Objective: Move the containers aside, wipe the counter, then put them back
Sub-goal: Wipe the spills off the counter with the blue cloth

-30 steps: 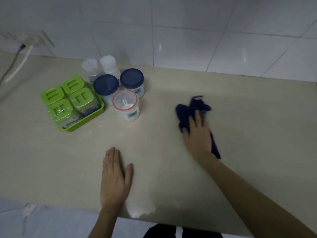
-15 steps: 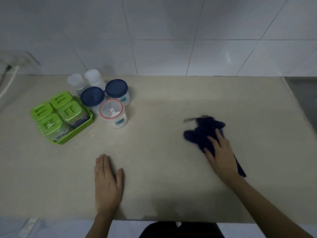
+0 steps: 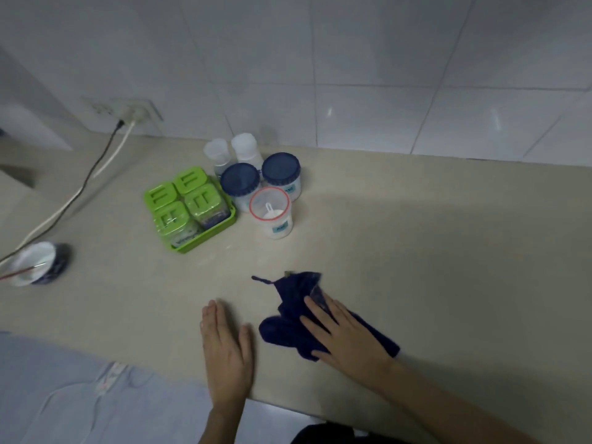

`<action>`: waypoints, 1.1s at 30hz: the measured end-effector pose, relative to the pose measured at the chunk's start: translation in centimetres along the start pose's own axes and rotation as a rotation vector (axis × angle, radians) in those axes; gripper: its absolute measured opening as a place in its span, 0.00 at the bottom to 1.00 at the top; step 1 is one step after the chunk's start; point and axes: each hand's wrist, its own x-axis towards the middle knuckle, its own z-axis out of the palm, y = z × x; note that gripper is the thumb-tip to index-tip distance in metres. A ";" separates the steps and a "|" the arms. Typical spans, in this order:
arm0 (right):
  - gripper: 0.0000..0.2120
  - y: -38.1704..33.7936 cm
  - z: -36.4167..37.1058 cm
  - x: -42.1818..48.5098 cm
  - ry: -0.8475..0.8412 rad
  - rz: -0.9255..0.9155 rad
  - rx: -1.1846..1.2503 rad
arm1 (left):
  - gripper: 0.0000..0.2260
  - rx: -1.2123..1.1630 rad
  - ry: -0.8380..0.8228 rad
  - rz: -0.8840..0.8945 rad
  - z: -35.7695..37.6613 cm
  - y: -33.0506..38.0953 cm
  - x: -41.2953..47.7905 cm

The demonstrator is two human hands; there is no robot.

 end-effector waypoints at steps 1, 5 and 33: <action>0.32 0.0 0.2 0.1 0.002 -0.015 -0.005 | 0.30 -0.002 0.002 -0.020 0.0 -0.2 0.0; 0.35 -0.9 0.2 1.9 0.021 -0.021 -0.002 | 0.30 0.035 -0.026 -0.002 -0.1 0.2 0.1; 0.19 9.1 -2.5 -7.9 0.227 0.825 0.050 | 0.29 0.147 -0.143 0.243 0.9 0.5 0.3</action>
